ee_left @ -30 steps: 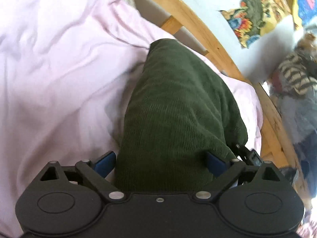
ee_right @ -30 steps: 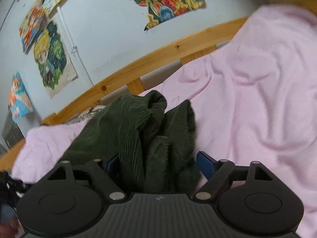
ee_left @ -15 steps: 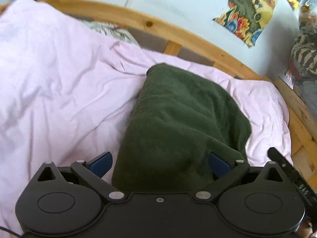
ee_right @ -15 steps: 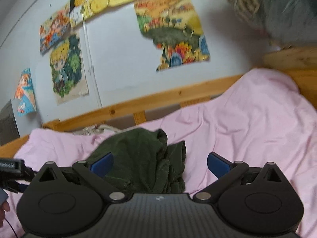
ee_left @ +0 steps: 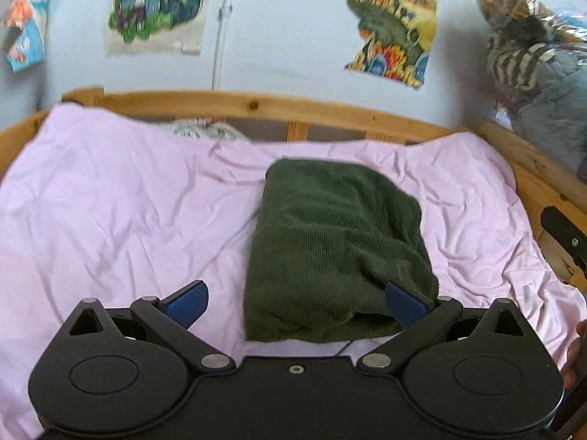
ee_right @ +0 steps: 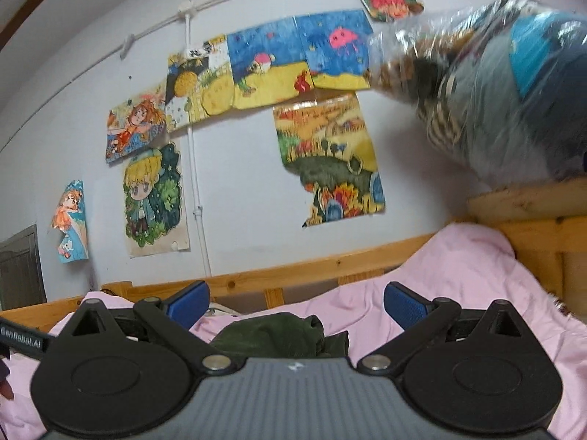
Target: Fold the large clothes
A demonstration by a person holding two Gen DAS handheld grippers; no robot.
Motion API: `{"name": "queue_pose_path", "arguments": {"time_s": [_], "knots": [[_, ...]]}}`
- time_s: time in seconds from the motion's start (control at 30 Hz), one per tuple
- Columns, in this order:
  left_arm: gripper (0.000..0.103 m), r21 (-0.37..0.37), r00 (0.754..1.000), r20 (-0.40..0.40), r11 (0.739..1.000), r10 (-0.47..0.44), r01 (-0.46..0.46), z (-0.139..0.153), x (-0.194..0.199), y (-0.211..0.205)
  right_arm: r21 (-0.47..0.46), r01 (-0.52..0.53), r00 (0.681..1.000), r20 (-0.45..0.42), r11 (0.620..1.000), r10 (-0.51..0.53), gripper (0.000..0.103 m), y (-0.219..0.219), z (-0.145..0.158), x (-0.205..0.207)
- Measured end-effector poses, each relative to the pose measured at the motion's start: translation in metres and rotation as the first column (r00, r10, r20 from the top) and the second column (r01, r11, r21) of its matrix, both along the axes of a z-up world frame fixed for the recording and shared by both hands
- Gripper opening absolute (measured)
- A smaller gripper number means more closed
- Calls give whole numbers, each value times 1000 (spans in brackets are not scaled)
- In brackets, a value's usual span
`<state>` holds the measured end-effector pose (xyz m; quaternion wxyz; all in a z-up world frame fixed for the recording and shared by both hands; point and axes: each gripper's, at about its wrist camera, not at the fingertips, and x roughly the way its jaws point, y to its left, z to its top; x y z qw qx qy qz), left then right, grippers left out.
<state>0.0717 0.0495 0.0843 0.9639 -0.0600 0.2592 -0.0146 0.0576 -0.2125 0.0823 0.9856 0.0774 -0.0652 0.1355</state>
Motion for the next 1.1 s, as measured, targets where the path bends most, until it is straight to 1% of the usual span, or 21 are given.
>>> {"name": "queue_pose_path", "arguments": {"time_s": [0.07, 0.13, 0.23, 0.33, 0.43, 0.53, 0.67, 0.8, 0.93, 1.1], "knots": [[102, 14, 999, 34, 1000, 7, -8, 4, -12, 2, -8, 13, 1000, 0, 1000, -13, 103, 4, -1, -12], [102, 27, 999, 50, 1000, 8, -10, 6, -20, 2, -30, 20, 1000, -10, 999, -20, 103, 9, -4, -24], [102, 56, 997, 75, 998, 16, -20, 0, -36, 5, -70, 54, 998, -32, 996, -57, 103, 17, -8, -42], [102, 76, 995, 96, 996, 31, -38, -14, -51, 8, -82, 71, 996, -56, 994, -75, 103, 22, -15, -57], [102, 76, 995, 86, 996, 45, -52, -29, -61, 13, -108, 90, 991, -87, 990, -100, 103, 29, -23, -71], [102, 66, 996, 70, 996, 55, -60, -40, -67, 18, -106, 104, 986, -121, 989, -117, 103, 34, -31, -79], [102, 64, 995, 84, 996, 59, -65, -50, -73, 22, -132, 108, 983, -134, 985, -125, 103, 38, -36, -82], [103, 109, 996, 68, 992, 53, -60, -58, -72, 15, -134, 118, 978, -158, 984, -139, 103, 38, -41, -76], [102, 147, 996, 80, 988, 34, -46, -62, -72, 9, -135, 114, 973, -187, 984, -138, 103, 39, -46, -68], [103, 155, 997, 74, 987, 27, -39, -63, -72, 10, -160, 102, 971, -199, 982, -133, 103, 42, -49, -64]]}}
